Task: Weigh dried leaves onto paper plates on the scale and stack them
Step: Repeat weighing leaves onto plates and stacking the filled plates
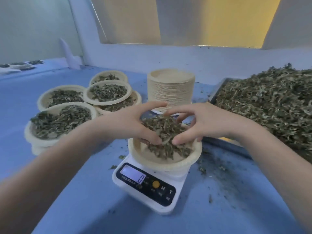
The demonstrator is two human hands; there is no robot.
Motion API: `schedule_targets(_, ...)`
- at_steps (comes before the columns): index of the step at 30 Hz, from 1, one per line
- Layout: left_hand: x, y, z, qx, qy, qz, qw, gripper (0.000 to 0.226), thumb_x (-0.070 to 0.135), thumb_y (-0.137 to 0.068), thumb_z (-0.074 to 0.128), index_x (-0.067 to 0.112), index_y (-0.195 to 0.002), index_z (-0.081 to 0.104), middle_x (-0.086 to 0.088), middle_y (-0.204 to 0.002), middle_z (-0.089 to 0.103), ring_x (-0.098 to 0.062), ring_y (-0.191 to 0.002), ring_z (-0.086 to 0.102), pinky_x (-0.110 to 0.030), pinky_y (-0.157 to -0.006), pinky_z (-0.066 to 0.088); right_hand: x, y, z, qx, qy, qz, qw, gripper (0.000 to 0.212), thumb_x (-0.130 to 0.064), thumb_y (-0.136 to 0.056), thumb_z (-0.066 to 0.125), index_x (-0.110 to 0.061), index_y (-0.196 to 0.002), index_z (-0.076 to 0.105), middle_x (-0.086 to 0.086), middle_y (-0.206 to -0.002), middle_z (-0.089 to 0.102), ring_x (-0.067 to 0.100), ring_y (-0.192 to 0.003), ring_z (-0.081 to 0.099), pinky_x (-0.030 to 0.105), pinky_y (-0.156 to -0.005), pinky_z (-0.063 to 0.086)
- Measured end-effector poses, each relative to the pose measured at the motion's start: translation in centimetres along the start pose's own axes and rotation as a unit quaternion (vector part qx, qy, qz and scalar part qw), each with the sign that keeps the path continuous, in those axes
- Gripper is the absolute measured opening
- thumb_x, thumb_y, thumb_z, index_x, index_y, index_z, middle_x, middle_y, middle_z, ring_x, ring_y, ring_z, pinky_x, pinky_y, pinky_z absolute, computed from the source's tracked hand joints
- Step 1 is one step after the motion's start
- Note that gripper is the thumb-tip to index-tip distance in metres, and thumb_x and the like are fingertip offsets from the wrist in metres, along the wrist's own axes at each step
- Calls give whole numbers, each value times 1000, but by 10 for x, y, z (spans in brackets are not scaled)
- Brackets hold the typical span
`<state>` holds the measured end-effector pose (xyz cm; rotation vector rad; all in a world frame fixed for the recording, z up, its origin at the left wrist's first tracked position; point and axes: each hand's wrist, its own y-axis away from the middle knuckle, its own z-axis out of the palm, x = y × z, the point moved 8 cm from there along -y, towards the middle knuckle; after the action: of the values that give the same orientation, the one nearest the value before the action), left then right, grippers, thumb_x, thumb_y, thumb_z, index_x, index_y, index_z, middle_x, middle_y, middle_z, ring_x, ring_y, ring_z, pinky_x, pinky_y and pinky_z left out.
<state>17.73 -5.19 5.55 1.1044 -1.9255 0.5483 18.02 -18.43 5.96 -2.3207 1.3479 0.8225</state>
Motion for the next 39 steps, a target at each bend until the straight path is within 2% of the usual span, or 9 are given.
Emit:
schedule_targets(3,0,7,-11,-11,4,-9,1000,80,26,-65,79,63,-125,42,15,-127,49,-7,-98,64,-24,-71,57,-1,5,-15,35,-17,4,999,56,-58,-54,81,-64,-105,57,-22,-104,63,-1,-71,66,14,-48,48)
schedule_targets(6,5,7,-20,12,12,11,1000,65,22,-72,74,58,-121,50,24,-142,37,-11,-117,53,-31,-73,58,-4,4,-30,91,-38,-2,995,40,-53,-61,79,-58,-98,63,-22,-93,67,3,-55,64,19,-45,50)
schedule_targets(10,3,3,-27,84,-35,31,995,46,16,-83,66,50,-112,58,20,-132,49,3,-83,65,-19,-64,55,-4,-2,-25,110,-36,0,993,36,-53,-66,75,-50,-100,64,-20,-94,68,2,-54,64,20,-49,52)
schedule_targets(15,-8,1,-30,149,-47,31,987,38,11,-83,63,38,-110,63,17,-114,61,3,-52,55,-13,-55,49,1,-6,-18,136,-32,-4,990,36,-51,-68,74,-44,-103,66,-20,-92,69,4,-60,66,11,-47,42)
schedule_targets(22,-11,10,-38,238,51,48,969,34,2,-84,56,31,-94,69,9,-102,66,-3,-52,49,-20,-60,47,3,-9,-12,159,-17,-18,987,34,-54,-67,71,-44,-99,67,-22,-90,69,3,-67,66,21,-63,45)
schedule_targets(30,-16,10,-25,251,88,50,963,30,-1,-84,57,26,-93,68,2,-104,68,-3,-65,54,-24,-65,46,3,-7,-14,156,-9,-35,987,31,-54,-69,71,-45,-98,67,-23,-90,69,2,-73,65,22,-67,44)
schedule_targets(33,-16,9,-24,258,93,57,960,30,-2,-84,58,25,-94,68,2,-103,67,-4,-64,52,-19,-66,44,1,-6,-13,153,20,-32,987,38,-61,-66,67,-48,-102,65,-25,-94,67,-6,-76,62,19,-68,41)
schedule_targets(36,-17,10,-27,286,109,66,950,34,-4,-83,56,27,-91,67,6,-96,66,3,-52,48,-13,-60,44,-8,-10,2,128,131,-27,983,65,-81,-62,49,-51,-119,54,-21,-112,58,-9,-85,55,16,-73,40)
schedule_targets(39,-21,11,-32,329,135,63,932,40,-7,-82,51,29,-89,66,10,-91,65,4,-49,47,-14,-57,42,-11,-24,25,116,298,1,947,88,-96,-54,16,-55,-129,35,-5,-123,47,18,-106,53,34,-78,44)
